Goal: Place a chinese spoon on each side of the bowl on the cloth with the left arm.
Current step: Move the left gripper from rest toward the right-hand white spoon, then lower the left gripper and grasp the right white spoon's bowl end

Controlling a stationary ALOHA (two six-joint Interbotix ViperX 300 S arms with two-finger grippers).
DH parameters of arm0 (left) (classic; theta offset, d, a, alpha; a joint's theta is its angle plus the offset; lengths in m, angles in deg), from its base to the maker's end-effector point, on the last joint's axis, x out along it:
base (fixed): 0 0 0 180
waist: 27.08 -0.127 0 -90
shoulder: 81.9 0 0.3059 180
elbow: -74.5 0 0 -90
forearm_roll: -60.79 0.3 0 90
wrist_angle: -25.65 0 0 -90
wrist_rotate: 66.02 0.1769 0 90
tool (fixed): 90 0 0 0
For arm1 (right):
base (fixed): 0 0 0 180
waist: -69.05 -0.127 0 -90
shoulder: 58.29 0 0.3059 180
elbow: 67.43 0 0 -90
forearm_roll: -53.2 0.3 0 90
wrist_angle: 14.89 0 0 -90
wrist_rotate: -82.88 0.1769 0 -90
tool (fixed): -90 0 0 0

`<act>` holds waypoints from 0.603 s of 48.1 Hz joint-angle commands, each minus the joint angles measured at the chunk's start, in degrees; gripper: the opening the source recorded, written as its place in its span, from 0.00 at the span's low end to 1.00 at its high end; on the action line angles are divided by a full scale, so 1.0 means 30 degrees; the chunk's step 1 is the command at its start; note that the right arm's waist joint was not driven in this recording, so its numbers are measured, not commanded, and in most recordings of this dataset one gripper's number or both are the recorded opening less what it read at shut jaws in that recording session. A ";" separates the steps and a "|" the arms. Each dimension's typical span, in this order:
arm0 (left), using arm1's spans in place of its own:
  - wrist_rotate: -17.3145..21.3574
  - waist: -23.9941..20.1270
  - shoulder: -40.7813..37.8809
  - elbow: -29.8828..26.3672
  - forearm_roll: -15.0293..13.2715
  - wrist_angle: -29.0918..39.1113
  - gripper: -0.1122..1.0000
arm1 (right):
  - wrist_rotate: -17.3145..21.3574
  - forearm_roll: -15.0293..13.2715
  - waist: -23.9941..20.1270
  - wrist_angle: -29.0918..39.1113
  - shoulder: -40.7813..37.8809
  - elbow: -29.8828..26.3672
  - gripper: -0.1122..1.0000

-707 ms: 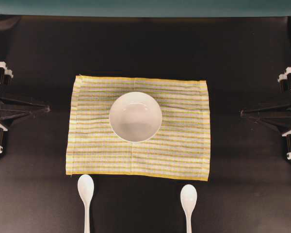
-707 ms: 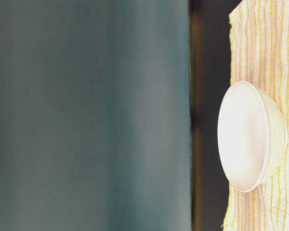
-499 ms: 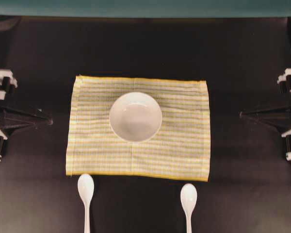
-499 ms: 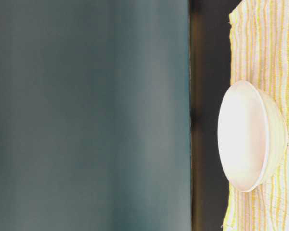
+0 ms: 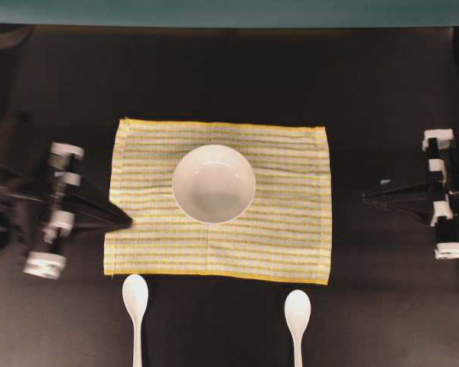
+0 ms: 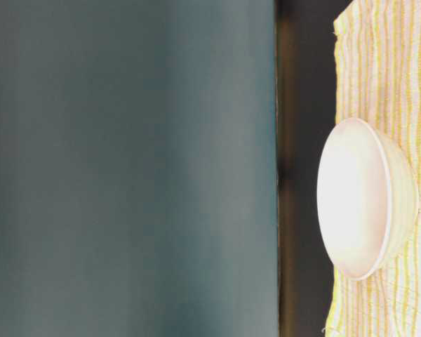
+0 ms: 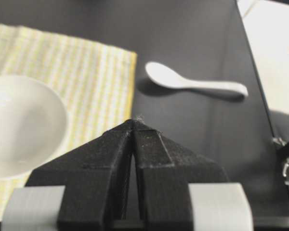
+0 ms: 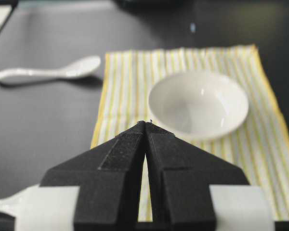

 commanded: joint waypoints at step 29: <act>-0.1816 0.0908 -1.0693 -0.8438 0.0088 0.0059 0.80 | 0.0586 0.0059 0.0000 -0.1523 -0.2842 -0.0029 0.10</act>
